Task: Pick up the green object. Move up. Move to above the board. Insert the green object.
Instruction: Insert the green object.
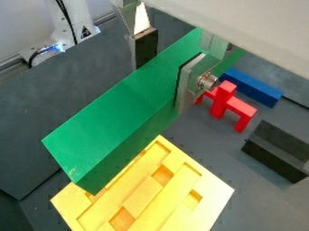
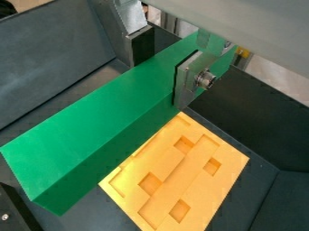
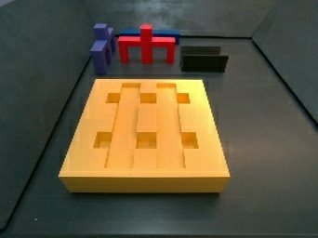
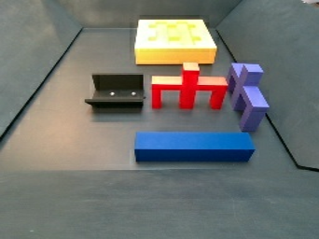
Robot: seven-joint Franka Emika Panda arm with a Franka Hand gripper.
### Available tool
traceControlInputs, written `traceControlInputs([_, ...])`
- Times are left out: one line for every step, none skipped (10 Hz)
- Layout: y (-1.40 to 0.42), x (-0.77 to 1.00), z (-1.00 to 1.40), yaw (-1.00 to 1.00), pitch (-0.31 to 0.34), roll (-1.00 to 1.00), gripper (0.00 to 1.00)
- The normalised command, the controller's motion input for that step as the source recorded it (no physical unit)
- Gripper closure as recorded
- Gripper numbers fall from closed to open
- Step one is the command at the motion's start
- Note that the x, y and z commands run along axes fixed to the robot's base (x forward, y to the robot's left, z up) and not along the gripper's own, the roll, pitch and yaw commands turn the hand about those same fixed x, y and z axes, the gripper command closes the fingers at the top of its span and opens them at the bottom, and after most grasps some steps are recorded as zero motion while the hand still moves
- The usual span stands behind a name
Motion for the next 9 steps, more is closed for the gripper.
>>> traceControlInputs([0.0, -0.18, -0.42, 0.0, -0.05, -0.34, 1.0])
traceControlInputs([0.0, -0.15, -0.39, 0.0, -0.066, -0.36, 1.0])
traceControlInputs([0.0, -0.09, -0.44, 0.0, -0.061, -0.34, 1.0])
traceControlInputs([0.0, -0.16, -0.54, 0.0, -0.071, -0.29, 1.0])
traceControlInputs([0.0, -0.27, -0.79, 0.0, -0.066, -0.15, 1.0])
traceControlInputs([-0.09, -0.31, -0.96, 0.0, -0.076, -0.03, 1.0])
traceControlInputs([-0.09, -0.31, -0.95, 0.0, -0.076, -0.04, 1.0])
traceControlInputs([-0.14, -0.31, -0.86, 0.0, -0.063, -0.08, 1.0])
traceControlInputs([-0.17, -0.25, -0.7, 0.03, -0.084, -0.16, 1.0])
